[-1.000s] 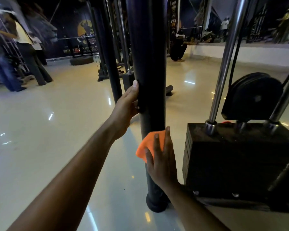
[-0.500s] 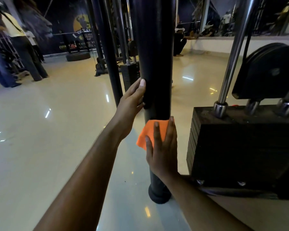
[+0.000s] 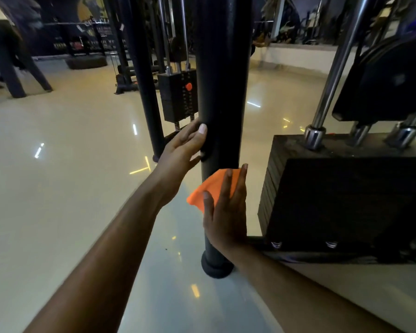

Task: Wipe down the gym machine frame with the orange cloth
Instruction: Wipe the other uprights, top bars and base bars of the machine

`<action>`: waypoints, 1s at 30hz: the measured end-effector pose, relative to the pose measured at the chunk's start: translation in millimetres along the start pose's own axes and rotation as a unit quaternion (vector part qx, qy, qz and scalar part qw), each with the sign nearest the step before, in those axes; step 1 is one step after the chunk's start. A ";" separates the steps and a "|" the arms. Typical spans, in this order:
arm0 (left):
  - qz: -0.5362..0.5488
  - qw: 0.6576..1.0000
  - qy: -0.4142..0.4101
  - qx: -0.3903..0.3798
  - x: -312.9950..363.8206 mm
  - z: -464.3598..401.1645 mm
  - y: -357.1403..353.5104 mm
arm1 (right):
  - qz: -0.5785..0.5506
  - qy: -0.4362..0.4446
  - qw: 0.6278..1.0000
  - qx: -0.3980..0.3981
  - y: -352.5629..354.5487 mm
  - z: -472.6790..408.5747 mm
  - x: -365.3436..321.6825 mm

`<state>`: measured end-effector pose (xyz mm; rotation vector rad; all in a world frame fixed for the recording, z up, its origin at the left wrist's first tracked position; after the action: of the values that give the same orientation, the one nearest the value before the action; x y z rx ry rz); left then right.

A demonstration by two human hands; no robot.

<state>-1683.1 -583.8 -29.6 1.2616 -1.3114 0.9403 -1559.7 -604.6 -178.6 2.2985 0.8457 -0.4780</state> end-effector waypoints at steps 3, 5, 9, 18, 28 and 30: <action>0.006 1.000 0.015 -0.003 -10.8 1.4 -0.5 | -0.024 0.008 1.000 0.010 6.8 -19.6 -10.9; 0.009 1.000 0.014 -0.004 -13.6 -0.8 0.7 | -0.025 0.031 0.999 0.016 10.3 -27.6 -11.8; 0.018 1.000 0.009 -0.018 -24.8 1.0 1.5 | 0.031 0.022 0.999 -0.003 -10.4 9.5 16.2; 0.018 0.998 0.055 -0.017 -50.9 4.3 6.0 | 0.017 0.005 1.000 0.022 -7.2 -16.7 -1.2; 0.032 0.998 0.051 -0.015 -46.0 6.7 5.6 | 0.039 0.044 0.998 -0.028 -9.6 17.8 19.2; 0.035 0.998 0.052 -0.015 -45.5 7.8 5.7 | 0.019 0.042 0.999 -0.011 -3.6 -4.1 8.9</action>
<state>-1694.2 -583.0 -74.8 1.1349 -1.2905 1.0197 -1555.2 -595.8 -181.8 2.3235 0.8413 -0.3550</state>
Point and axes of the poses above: each hand's wrist, its own z-axis away from the middle knuckle, its own y-axis out of the back of the hand, x = y × z, the point moved 5 cm from there along -z, towards the middle knuckle, and after that the axes turned 4 degrees about y, right-handed, at the moved point
